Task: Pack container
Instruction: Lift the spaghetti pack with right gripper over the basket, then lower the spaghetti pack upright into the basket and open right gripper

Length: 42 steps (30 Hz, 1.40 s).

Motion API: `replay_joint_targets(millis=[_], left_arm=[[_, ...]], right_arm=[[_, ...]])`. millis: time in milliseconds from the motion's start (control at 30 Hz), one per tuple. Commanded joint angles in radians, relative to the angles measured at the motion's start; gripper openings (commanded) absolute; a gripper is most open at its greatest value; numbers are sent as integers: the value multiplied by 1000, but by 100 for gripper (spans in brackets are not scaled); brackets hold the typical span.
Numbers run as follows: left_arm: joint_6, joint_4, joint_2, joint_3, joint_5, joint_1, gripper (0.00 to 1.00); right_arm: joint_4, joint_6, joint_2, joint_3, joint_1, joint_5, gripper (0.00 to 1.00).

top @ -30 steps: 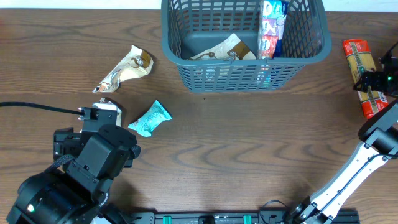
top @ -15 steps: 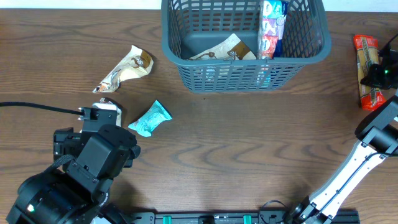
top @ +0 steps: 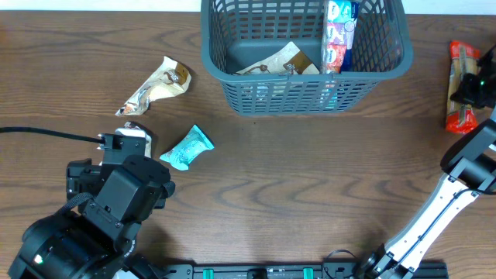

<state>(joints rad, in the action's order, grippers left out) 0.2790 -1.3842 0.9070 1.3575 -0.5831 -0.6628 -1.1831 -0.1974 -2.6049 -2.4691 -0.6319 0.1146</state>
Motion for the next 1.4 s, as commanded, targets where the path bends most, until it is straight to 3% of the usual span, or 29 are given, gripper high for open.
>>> replay_joint_targets(millis=[0, 200, 567, 933, 1200, 1367], left_arm=[[-16, -3, 0, 19, -12, 3, 99], [-16, -3, 0, 19, -12, 3, 99], [-16, -3, 0, 19, -12, 3, 99], [-16, -3, 0, 19, -12, 3, 99], [-16, -3, 0, 19, -12, 3, 99], [-16, -3, 0, 19, -12, 3, 99]], right_arm=[[15, 61, 243, -158, 31, 25, 1], [16, 96, 474, -241, 57, 54, 1], [91, 166, 782, -241, 183, 467, 1], [60, 206, 736, -159, 507, 283, 1], [92, 244, 628, -79, 678, 253, 1], [79, 249, 565, -57, 757, 98, 1]])
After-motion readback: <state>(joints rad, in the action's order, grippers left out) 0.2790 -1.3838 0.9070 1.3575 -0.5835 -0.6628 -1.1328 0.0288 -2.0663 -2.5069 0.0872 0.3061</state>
